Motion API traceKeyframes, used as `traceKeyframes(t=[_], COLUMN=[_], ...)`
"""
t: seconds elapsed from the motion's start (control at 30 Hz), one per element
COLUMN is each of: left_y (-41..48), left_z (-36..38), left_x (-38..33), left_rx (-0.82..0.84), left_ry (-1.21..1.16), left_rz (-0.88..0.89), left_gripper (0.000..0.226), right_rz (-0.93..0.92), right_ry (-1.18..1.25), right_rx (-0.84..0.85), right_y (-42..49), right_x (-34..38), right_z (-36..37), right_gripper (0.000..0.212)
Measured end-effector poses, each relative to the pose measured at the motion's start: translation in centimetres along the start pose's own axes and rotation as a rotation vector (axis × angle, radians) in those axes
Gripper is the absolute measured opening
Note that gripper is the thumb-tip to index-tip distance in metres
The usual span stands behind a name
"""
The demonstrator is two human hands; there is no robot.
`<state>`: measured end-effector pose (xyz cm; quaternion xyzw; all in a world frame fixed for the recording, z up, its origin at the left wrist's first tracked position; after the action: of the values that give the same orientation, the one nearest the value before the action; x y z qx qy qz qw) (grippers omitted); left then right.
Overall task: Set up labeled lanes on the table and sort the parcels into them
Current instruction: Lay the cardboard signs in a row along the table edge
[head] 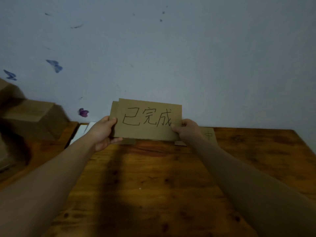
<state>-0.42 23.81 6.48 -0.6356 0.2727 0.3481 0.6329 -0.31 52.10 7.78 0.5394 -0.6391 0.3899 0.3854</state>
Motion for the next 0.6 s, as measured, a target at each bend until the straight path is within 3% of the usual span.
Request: traceKeyframes(t=[0.13,0.3,0.6], left_y=[-1.0,-2.2,-2.8], left_z=[6.6,13.2,13.9], left_x=[1.1,1.9,1.6], left_rx=[-0.019,-0.038,-0.091], left_ry=[0.010,-0.007,0.023], left_rz=[0.005,0.021,0.042], left_gripper=[0.016,0.014,0.013], right_rz=[-0.006,0.006,0.112], right_ry=[-0.106,0.034,0.288], right_rx=[0.020,0.062,0.121], right_y=[0.3,-0.1,0.7], right_x=[-3.1,-5.8,-7.6], right_z=[-7.1,-13.6,-15.2], right_gripper=[0.025,0.013,0.013])
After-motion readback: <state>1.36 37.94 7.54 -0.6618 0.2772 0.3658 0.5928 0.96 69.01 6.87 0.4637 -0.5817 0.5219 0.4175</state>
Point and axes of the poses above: each hand's wrist, its own y-axis towards the middle knuckle, its own z-axis out of the palm, x = y × z, the point moved 9 cm from there along y, towards the middle knuckle, and after that the axes turned 11 degrees about -z, right-handed, at the moved point
